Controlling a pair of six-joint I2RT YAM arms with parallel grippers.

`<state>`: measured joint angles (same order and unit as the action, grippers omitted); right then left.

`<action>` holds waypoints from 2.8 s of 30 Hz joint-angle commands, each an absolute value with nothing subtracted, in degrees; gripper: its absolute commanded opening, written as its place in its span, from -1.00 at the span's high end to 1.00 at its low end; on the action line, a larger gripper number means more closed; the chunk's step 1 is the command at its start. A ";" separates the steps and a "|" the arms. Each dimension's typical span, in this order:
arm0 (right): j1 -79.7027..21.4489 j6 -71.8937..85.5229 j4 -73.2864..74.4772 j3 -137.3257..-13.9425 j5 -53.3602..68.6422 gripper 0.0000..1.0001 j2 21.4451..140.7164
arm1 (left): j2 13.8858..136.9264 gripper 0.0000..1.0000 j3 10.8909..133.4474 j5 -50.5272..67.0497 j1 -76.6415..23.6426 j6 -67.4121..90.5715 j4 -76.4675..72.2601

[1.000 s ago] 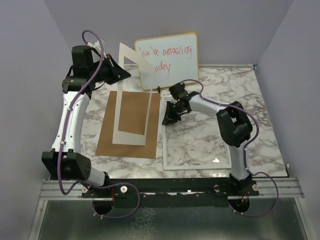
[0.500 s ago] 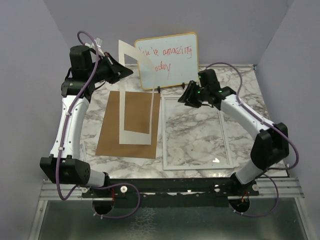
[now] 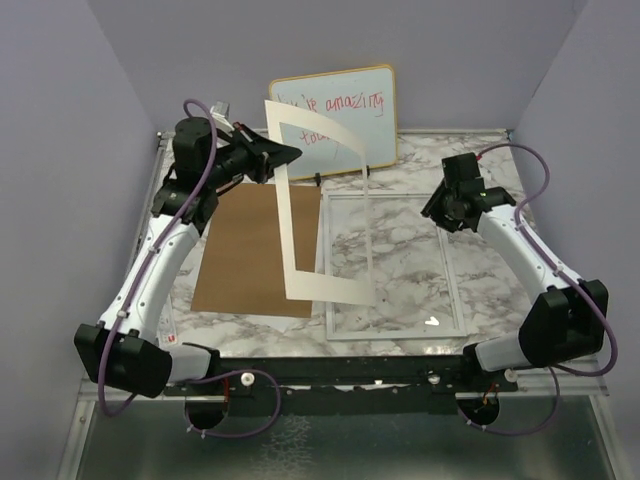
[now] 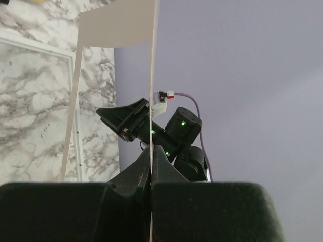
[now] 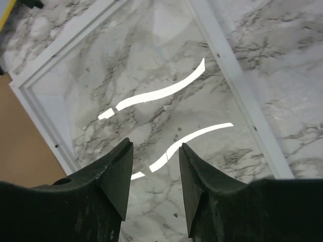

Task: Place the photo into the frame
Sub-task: Move the photo frame to the center of the board, then place the photo frame item in the photo frame.

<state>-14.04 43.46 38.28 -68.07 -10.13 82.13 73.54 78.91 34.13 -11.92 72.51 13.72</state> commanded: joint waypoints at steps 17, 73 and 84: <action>-10.46 42.78 48.39 -60.96 -23.72 0.08 69.80 | 88.31 1.00 65.94 19.45 -26.13 72.93 -0.09; 1.31 41.20 36.35 -52.59 -18.85 0.23 92.43 | 117.45 0.57 75.11 26.44 -33.22 58.69 1.17; 2.24 40.80 35.02 -51.94 -16.55 0.26 92.77 | 116.39 -0.14 77.78 22.58 -33.48 56.01 8.15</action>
<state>1.63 41.28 36.49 -52.84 -17.93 91.90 116.62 74.72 24.51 -33.15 58.35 3.92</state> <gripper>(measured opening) 0.372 0.479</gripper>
